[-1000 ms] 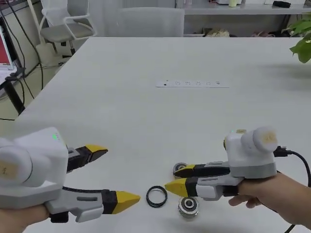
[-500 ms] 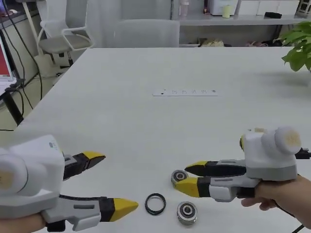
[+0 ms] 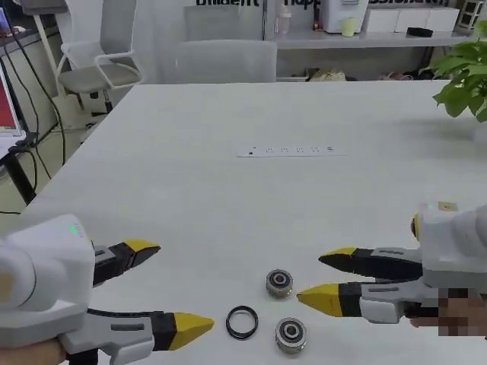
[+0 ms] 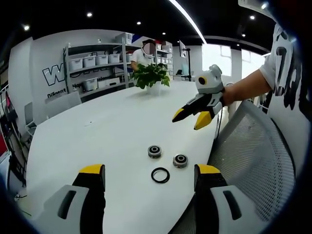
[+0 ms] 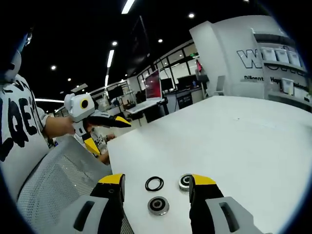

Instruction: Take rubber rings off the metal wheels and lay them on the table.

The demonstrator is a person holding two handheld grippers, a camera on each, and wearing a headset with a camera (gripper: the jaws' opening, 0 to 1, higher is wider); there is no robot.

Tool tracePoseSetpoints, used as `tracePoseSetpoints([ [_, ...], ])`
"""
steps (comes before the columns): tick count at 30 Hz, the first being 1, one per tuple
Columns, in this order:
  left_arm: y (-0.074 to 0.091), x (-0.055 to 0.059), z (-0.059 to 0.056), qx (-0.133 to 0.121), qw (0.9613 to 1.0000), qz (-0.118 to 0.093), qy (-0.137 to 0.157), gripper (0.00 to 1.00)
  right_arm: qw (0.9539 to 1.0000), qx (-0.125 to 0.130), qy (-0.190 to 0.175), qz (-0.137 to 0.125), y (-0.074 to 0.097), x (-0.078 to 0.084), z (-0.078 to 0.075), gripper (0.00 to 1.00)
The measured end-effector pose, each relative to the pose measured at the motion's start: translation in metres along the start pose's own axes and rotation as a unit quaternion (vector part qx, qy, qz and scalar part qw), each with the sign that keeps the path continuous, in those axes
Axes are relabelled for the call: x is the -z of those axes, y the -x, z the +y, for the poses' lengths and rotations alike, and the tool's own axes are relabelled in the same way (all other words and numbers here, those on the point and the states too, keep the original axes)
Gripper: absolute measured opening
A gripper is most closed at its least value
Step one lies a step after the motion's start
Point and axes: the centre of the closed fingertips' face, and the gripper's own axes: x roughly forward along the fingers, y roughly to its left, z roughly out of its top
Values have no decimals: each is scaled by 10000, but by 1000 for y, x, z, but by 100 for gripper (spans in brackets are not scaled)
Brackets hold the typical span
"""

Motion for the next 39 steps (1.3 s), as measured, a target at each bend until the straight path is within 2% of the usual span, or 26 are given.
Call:
tracePoseSetpoints([
  [10, 1, -6, -1, -13, 10000, -52, -31, 74, 9988, 341, 354, -68, 34, 1, 2, 65],
  [20, 1, -9, 0, -15, 9999, -95, -42, 75, 9965, 643, 519, -135, 56, 2, 2, 73],
  [34, 7, -12, 2, -74, 9999, -139, -14, 75, 9948, 790, 586, -271, 66, -4, 3, 75],
  [39, 8, -9, 2, -83, 9999, -96, -8, 76, 9944, 821, 628, -195, 67, -2, 2, 77],
])
